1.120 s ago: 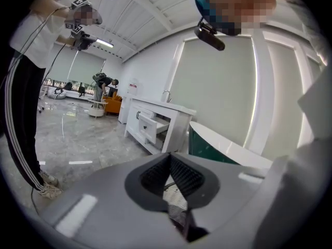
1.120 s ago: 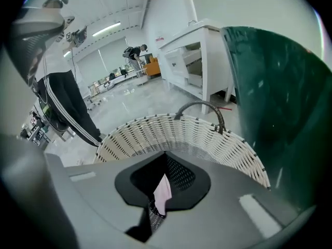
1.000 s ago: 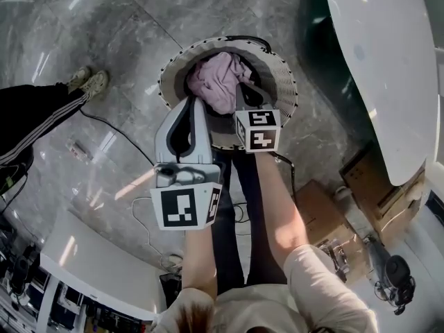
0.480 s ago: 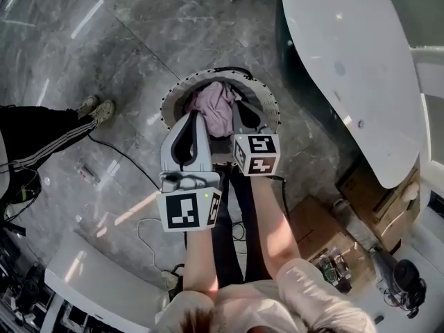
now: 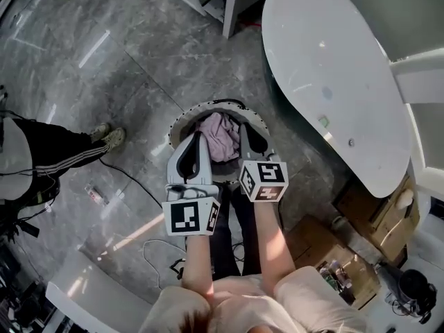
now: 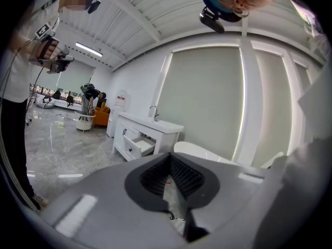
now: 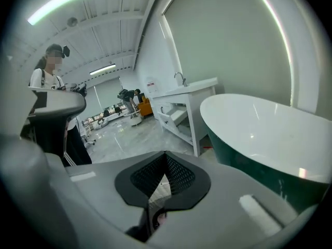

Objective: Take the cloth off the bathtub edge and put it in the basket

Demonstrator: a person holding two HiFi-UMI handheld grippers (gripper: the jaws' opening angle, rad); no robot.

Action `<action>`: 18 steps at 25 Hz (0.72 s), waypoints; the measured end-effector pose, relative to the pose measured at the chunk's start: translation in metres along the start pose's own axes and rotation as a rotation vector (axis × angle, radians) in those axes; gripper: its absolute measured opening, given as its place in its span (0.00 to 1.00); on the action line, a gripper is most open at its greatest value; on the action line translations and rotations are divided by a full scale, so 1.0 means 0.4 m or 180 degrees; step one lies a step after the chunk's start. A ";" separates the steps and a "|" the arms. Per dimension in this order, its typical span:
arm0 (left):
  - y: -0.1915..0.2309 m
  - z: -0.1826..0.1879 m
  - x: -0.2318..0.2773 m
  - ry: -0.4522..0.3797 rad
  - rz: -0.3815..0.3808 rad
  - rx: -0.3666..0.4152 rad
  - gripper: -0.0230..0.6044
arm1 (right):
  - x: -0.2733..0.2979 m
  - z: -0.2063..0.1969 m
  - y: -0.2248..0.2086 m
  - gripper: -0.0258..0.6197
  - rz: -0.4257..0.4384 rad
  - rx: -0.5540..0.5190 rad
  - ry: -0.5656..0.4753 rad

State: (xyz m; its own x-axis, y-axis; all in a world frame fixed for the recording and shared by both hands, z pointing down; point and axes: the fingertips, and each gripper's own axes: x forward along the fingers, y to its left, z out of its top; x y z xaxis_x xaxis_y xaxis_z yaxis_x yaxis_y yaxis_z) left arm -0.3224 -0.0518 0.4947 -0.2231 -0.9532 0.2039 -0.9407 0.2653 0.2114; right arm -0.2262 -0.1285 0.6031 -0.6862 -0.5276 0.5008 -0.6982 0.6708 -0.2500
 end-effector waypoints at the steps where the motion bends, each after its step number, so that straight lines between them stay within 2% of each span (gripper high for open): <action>1: -0.007 0.019 -0.003 -0.0023 -0.0029 0.0003 0.04 | -0.017 0.021 0.006 0.04 -0.0011 0.0005 -0.0041; 14: -0.181 0.228 -0.062 -0.0163 -0.0531 0.0043 0.04 | -0.253 0.311 0.086 0.04 0.0052 -0.0161 -0.0570; 18: -0.245 0.300 -0.106 -0.0215 -0.0676 0.0151 0.04 | -0.367 0.373 0.099 0.04 0.0044 -0.0225 -0.0687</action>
State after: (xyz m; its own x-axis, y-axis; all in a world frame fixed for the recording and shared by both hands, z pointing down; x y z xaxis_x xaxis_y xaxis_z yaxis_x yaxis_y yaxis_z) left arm -0.2515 -0.0545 0.3508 -0.0337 -0.9949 0.0948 -0.9790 0.0519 0.1971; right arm -0.1833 -0.1023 0.3960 -0.7287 -0.6122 0.3069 -0.6776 0.7096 -0.1933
